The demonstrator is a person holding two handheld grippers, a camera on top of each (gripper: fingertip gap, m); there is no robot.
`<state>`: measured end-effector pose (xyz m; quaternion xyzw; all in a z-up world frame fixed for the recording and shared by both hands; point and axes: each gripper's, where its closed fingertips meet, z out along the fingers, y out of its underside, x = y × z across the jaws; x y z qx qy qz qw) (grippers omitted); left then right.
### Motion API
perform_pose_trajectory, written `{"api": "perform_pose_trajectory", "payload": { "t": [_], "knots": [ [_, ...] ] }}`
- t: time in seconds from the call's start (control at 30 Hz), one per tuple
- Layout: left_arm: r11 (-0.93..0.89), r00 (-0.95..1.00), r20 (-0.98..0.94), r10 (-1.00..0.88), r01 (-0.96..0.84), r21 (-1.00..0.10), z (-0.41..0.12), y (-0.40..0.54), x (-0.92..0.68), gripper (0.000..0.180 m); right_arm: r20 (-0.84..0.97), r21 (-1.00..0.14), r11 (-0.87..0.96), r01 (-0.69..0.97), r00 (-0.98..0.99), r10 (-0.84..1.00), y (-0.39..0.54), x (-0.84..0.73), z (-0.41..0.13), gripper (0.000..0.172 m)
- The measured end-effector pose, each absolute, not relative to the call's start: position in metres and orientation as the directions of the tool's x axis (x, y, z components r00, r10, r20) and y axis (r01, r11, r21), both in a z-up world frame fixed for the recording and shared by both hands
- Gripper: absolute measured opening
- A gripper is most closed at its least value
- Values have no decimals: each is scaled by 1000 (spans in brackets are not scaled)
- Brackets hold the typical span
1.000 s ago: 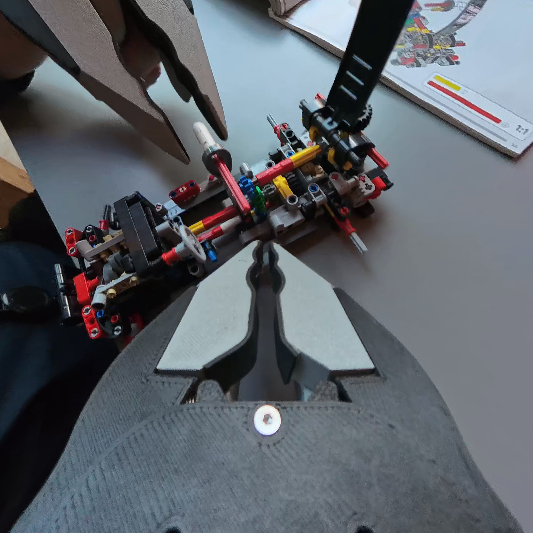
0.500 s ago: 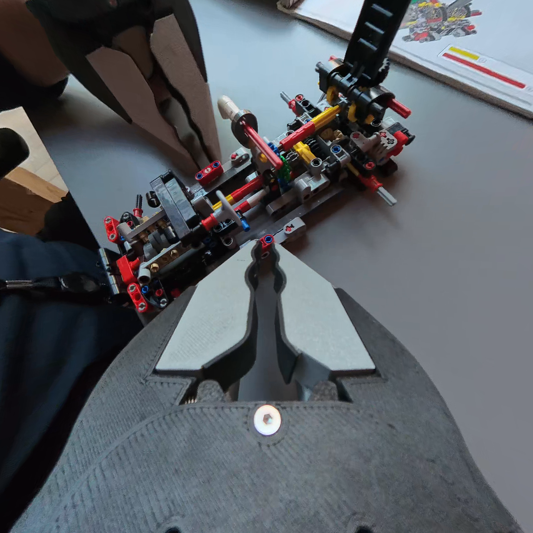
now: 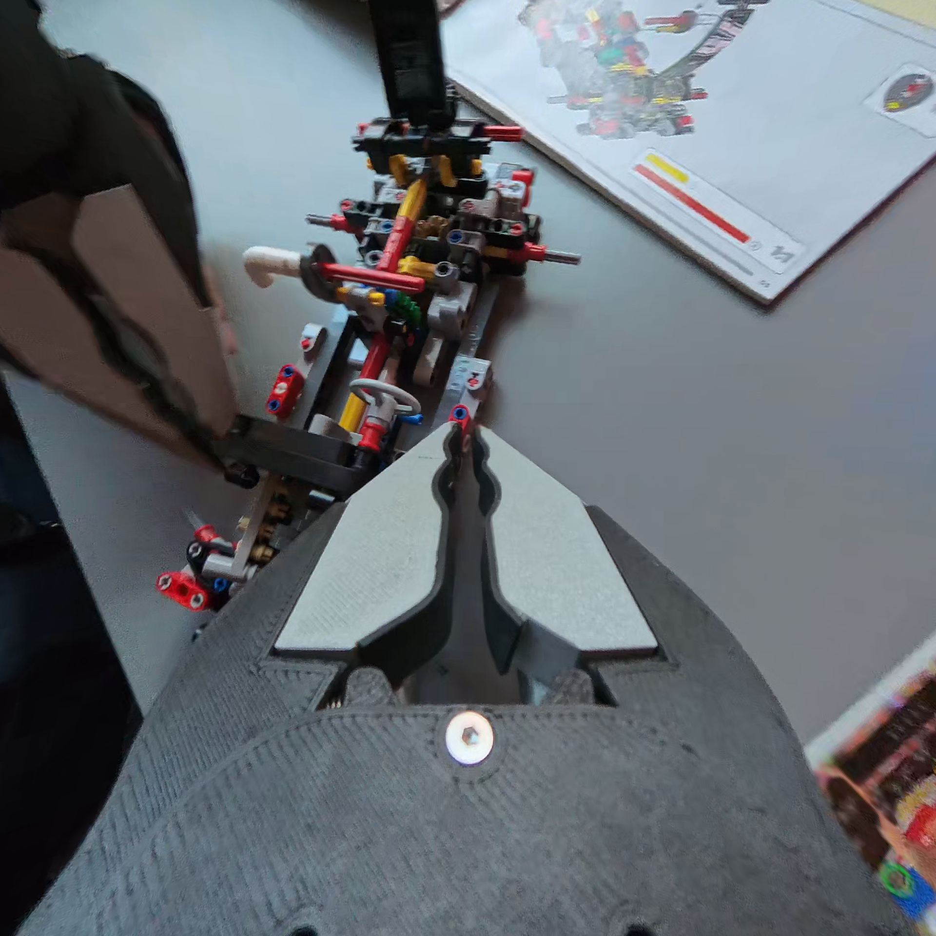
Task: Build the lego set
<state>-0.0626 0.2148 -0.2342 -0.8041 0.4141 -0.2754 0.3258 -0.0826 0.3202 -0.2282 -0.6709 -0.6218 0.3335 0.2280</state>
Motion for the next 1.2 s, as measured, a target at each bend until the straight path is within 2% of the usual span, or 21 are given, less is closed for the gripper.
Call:
{"api": "perform_pose_trajectory", "payload": {
  "t": [0.1, 0.2, 0.33, 0.47, 0.53, 0.7, 0.83, 1.0, 1.2],
  "knots": [
    [-403, 496, 143, -857, -470, -785, -216, 213, -64, 8, -121, -724, -152, 673, 92, 988, 337, -76, -215, 3],
    [-319, 589, -30, -807, -479, -818, -190, 235, -102, 10, -77, -784, -148, 602, 142, 987, 326, -71, -188, 15],
    [-263, 623, -165, -765, -536, -802, -166, 264, -132, 16, -24, -825, -123, 551, 184, 983, 291, -85, -176, 20],
    [-230, 517, -296, -804, -727, -647, -176, 277, -138, 21, 80, -805, -60, 591, 207, 975, 282, -104, -187, 20],
    [-202, 457, -352, -817, -797, -569, -181, 280, -140, 16, 86, -790, -56, 611, 201, 976, 279, -112, -194, 19],
    [-221, 435, -335, -836, -826, -519, -200, 288, -141, 15, 147, -776, -21, 630, 213, 966, 283, -121, -194, 17],
    [-222, 464, -331, -822, -795, -564, -204, 295, -145, 15, 210, -745, 20, 667, 205, 956, 287, -122, -194, 18],
    [-210, 463, -271, -844, -750, -627, -206, 297, -140, 8, 191, -725, -2, 689, 205, 960, 289, -127, -195, 18],
    [-220, 456, -207, -866, -717, -661, -206, 299, -138, 9, 216, -683, 10, 731, 188, 958, 291, -129, -198, 16]
  ]
}}
